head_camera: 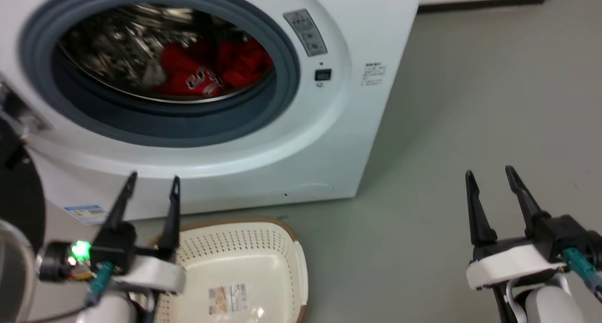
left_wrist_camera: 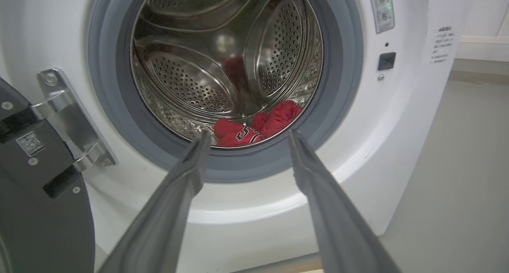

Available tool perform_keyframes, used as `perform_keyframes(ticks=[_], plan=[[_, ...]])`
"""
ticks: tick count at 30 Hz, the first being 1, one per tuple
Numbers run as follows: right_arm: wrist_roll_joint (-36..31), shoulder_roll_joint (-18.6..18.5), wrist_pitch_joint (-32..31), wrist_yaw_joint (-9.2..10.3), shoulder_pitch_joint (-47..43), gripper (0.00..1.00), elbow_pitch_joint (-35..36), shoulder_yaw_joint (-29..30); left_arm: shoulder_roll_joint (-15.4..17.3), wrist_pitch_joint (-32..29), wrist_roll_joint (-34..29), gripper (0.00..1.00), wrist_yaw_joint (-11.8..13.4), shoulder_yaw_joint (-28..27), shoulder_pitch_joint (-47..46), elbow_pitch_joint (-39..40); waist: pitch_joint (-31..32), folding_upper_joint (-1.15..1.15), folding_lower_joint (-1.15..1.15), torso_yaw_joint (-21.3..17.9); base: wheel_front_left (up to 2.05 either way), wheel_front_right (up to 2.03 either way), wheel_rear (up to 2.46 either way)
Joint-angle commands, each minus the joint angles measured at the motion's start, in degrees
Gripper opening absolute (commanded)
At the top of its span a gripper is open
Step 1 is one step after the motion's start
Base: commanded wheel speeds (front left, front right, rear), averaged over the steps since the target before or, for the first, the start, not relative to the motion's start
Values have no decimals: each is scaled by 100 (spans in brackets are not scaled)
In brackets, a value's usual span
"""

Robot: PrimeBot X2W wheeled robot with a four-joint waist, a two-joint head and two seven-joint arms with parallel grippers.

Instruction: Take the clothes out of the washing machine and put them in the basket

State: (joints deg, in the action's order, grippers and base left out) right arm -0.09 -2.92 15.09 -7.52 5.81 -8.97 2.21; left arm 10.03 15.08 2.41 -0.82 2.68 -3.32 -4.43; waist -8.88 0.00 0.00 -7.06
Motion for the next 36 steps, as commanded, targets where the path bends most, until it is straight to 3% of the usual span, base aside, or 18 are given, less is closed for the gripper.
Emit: perform_keyframes(ticks=[1,7,17,26,36], plan=[[74,7,12,6,174,100,56,-35,179,14,-36,100,-103,-92,-271,-63,-648,0,0,-465,0,0,0],[533,11,12,6,460,100,138,-25,1075,-38,18,100,-531,-203,-1636,-924,-1561,0,0,-909,0,0,0],[934,13,12,6,839,100,258,-218,2227,-2088,724,100,-659,1089,-4893,-2175,-2862,0,0,-1198,0,0,0],[1327,10,12,6,1038,100,413,-619,2963,-4054,1110,100,-656,1832,-7168,-3039,-3655,0,0,-1637,0,0,0],[1578,9,12,6,1017,100,544,-977,3390,-5903,1095,100,-655,2135,-8659,-3609,-4145,0,0,-2050,0,0,0]])
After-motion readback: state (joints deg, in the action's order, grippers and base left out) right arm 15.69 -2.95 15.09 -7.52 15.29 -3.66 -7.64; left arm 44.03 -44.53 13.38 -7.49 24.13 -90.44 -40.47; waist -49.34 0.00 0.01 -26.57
